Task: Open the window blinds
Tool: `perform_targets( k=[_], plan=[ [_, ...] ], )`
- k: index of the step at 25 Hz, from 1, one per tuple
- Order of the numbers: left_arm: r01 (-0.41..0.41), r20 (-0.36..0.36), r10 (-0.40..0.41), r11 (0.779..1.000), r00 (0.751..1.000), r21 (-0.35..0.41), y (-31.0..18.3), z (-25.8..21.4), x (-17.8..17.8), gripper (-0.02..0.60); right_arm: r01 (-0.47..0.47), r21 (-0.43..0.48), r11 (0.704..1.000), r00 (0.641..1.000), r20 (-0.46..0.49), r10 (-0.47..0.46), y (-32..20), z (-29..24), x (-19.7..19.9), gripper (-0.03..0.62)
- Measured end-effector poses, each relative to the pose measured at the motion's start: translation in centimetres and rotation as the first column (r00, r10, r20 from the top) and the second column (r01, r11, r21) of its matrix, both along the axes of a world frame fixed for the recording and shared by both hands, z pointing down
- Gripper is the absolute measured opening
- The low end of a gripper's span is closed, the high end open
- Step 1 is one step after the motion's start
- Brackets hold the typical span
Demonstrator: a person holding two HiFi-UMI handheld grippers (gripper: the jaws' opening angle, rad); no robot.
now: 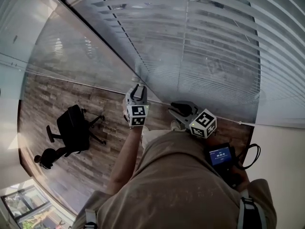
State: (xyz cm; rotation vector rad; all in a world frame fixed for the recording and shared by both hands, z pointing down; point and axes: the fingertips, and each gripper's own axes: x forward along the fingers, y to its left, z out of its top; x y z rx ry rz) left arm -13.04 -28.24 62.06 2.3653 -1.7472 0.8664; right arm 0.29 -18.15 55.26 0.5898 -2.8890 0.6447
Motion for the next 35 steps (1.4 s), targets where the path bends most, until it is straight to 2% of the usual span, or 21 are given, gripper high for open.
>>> perform_targets(
  k=[2, 3, 10, 15, 20, 26, 31, 35],
  plan=[
    [-0.020, -0.166, 0.020, 1.000, 0.986, 0.002, 0.3, -1.6, -0.3, 0.136, -0.007, 0.005, 1.000, 1.000, -0.002, 0.007, -0.3, -0.2, 0.0, 0.103],
    [-0.028, -0.210, 0.028, 1.000, 0.977, 0.006, 0.7, -2.3, -0.3, 0.136, -0.016, 0.005, 1.000, 1.000, -0.004, 0.016, -0.4, -0.3, 0.2, 0.103],
    [-0.076, -0.395, 0.063, 0.997, 0.916, -0.018, 2.9, -3.5, 1.8, 0.137, -0.089, 0.024, 0.996, 0.996, -0.022, 0.090, -1.6, -0.7, 1.3, 0.103],
    [-0.146, -0.433, 0.104, 0.987, 0.895, -0.065, 4.7, -1.9, 4.5, 0.137, -0.131, 0.019, 0.991, 0.991, -0.030, 0.131, -1.3, 0.3, 2.2, 0.103],
    [-0.167, -0.500, 0.075, 0.976, 0.863, -0.142, 6.1, 0.8, 5.9, 0.137, -0.178, -0.059, 0.982, 0.984, 0.022, 0.179, -1.2, 1.6, 3.6, 0.103],
    [-0.198, -0.516, 0.062, 0.956, 0.855, -0.214, 8.8, 3.2, 7.7, 0.137, -0.205, -0.133, 0.970, 0.977, 0.029, 0.211, 1.1, 4.2, 4.8, 0.103],
    [-0.224, -0.535, 0.086, 0.954, 0.841, -0.198, 8.8, 1.7, 7.8, 0.137, -0.224, -0.112, 0.968, 0.973, 0.025, 0.228, 0.8, 2.9, 4.2, 0.103],
    [-0.250, -0.547, 0.124, 0.954, 0.828, -0.163, 11.0, -0.1, 7.1, 0.137, -0.251, -0.061, 0.966, 0.967, 0.026, 0.253, 2.3, 1.0, 3.0, 0.103]
  ],
)
